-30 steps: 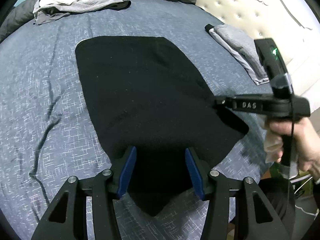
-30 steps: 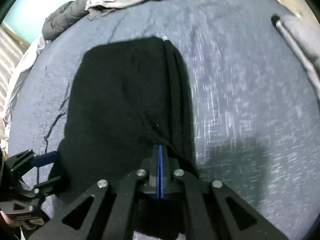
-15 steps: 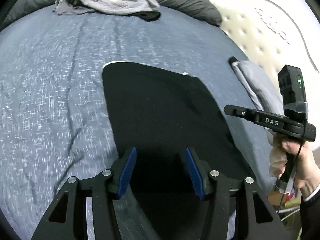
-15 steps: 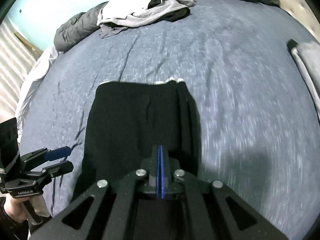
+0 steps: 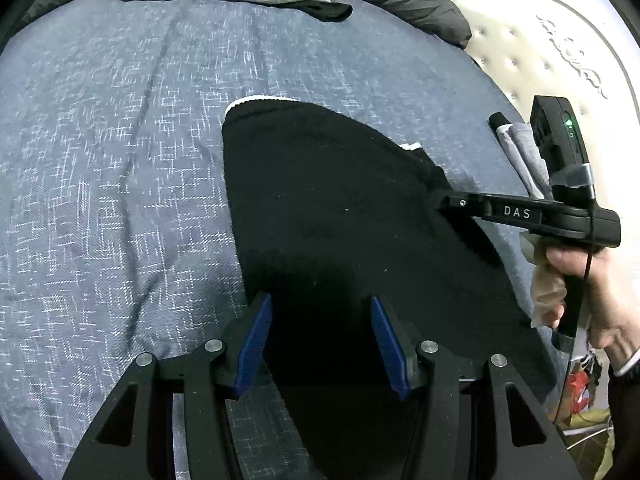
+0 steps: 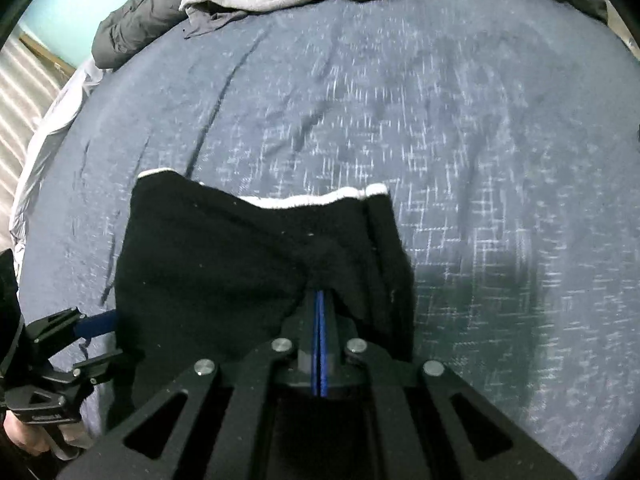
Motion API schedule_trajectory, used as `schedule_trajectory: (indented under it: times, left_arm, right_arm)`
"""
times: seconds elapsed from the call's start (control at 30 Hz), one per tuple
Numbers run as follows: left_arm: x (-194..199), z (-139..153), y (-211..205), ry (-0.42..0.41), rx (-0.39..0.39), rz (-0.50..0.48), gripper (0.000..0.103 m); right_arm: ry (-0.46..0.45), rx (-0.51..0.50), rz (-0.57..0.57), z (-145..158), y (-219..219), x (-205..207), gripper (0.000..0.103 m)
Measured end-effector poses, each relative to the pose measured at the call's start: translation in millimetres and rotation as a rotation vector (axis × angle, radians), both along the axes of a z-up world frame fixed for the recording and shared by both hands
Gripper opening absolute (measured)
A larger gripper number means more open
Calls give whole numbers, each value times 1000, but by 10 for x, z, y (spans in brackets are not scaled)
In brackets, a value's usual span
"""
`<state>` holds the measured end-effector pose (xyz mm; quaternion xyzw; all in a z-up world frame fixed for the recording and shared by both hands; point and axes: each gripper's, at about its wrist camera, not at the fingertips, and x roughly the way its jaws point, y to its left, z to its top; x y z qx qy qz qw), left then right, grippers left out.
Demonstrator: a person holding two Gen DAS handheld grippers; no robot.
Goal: Fold clothes
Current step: 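Hold the bundle end with the right gripper and smooth it flat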
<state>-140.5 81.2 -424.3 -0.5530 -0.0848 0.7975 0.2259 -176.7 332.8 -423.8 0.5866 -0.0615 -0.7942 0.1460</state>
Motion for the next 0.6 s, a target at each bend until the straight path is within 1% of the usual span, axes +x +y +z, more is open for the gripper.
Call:
schedule_trajectory:
  times: [0.07,0.13,0.17,0.23,0.27,0.3,0.33,0.4,0.6]
  left_arm:
    - [6,14,-27,-6,8,14,55]
    - [69,41,-52,-15,17,24,55]
    - [122,54,-55,-21,19,23,55]
    - [228,81,-61,-32,22,20,55]
    - [281,94,-65,-37,23,19,55]
    - [334,108,-68,-42,25,18,55]
    - [387,121,-71,-48,26,16,55]
    - [494,147,-78,-59,29,14,55]
    - [812,227,-98,-91,38,6,56]
  right_arm:
    - [-4,-10,4,31,15,-3,0]
    - [6,-34,-13,158,89,49,0]
    - [13,-48,-24,233,134,83,2]
    - [29,-61,-36,397,243,236,3]
    - [21,-76,-44,439,311,335,5]
    - [7,-94,-55,462,382,439,10]
    - [-8,-113,-66,486,454,544,20]
    - [-40,-135,-78,478,555,759,29]
    - [-121,-142,-73,338,639,1384,29]
